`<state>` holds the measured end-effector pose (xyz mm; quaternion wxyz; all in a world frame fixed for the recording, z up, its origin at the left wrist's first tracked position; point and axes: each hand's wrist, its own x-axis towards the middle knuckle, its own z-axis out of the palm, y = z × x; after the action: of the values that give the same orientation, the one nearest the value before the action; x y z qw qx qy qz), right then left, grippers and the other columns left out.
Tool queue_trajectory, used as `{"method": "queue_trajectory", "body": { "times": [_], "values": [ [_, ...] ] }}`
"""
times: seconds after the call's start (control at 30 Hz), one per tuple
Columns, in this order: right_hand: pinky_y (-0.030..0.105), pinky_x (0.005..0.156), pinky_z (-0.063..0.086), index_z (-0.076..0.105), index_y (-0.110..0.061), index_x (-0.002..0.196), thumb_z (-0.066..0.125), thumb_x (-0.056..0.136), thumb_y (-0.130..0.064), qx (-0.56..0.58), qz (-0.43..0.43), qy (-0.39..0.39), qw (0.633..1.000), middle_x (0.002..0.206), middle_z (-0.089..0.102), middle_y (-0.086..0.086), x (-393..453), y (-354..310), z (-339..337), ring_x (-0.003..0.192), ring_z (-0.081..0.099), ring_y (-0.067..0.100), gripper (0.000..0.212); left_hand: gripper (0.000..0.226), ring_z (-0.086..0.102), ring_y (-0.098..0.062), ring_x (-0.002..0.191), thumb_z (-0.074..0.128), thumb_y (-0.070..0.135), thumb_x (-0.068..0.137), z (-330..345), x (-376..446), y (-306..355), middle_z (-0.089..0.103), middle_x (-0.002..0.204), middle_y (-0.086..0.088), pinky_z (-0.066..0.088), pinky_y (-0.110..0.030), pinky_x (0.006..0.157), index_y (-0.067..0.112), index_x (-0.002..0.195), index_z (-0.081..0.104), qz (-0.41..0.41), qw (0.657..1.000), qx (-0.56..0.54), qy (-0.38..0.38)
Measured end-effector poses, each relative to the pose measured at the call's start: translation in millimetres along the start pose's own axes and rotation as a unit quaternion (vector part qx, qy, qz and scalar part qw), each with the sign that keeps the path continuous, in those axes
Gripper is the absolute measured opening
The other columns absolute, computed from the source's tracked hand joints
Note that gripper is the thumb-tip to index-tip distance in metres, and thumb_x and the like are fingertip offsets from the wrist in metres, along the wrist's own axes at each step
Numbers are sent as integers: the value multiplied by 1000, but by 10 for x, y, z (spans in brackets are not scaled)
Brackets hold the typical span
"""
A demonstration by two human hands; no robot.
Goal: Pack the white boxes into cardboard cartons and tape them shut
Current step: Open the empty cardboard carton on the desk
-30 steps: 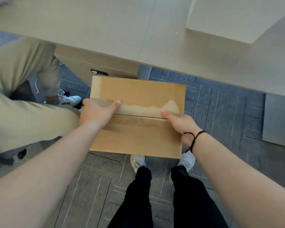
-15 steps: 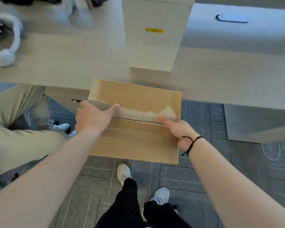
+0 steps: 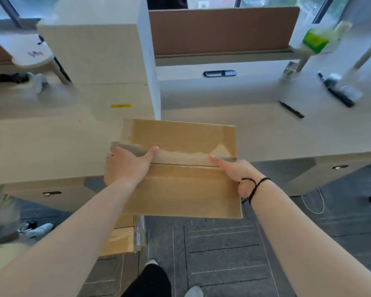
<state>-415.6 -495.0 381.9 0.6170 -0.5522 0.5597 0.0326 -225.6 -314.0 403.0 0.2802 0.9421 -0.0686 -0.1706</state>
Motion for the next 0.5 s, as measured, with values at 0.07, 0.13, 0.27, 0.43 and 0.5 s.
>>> {"method": "queue_trajectory", "body": {
  "times": [0.07,0.13,0.27,0.43,0.5],
  "values": [
    [43,103,46,51,-11,139,83,51,-77,3,0,8,1000,130,59,4,97,-93,-263,118,57,28,114,118,47,-39,134,65,83,70,174,5,246,49,144,-18,45,-50,99,2,147,28,12,1000,0,-9],
    [48,102,50,54,-13,136,82,22,-85,-1,-2,31,1000,127,64,7,240,-171,-486,114,62,31,137,117,47,-38,133,63,83,71,351,51,467,48,144,-18,46,-49,99,1,146,26,22,999,-6,-27],
    [51,101,51,55,-9,133,87,50,-71,19,14,58,998,123,65,11,544,-458,-950,110,64,33,108,109,47,-37,132,66,77,76,800,332,1008,46,146,-17,44,-46,98,2,145,25,36,996,-33,-69],
    [49,96,54,61,-10,124,86,60,-66,17,27,89,995,114,69,9,1082,-836,-1483,103,67,31,89,115,49,-37,132,64,82,72,1279,769,1692,48,146,-16,45,-46,99,2,147,28,51,994,-6,-96],
    [49,95,56,62,-13,124,84,40,-76,2,32,93,995,114,70,8,1294,-1015,-1671,102,68,31,108,113,49,-37,131,63,85,70,1419,932,1933,49,144,-14,45,-47,99,5,144,32,46,993,-2,-110]
  ]
}}
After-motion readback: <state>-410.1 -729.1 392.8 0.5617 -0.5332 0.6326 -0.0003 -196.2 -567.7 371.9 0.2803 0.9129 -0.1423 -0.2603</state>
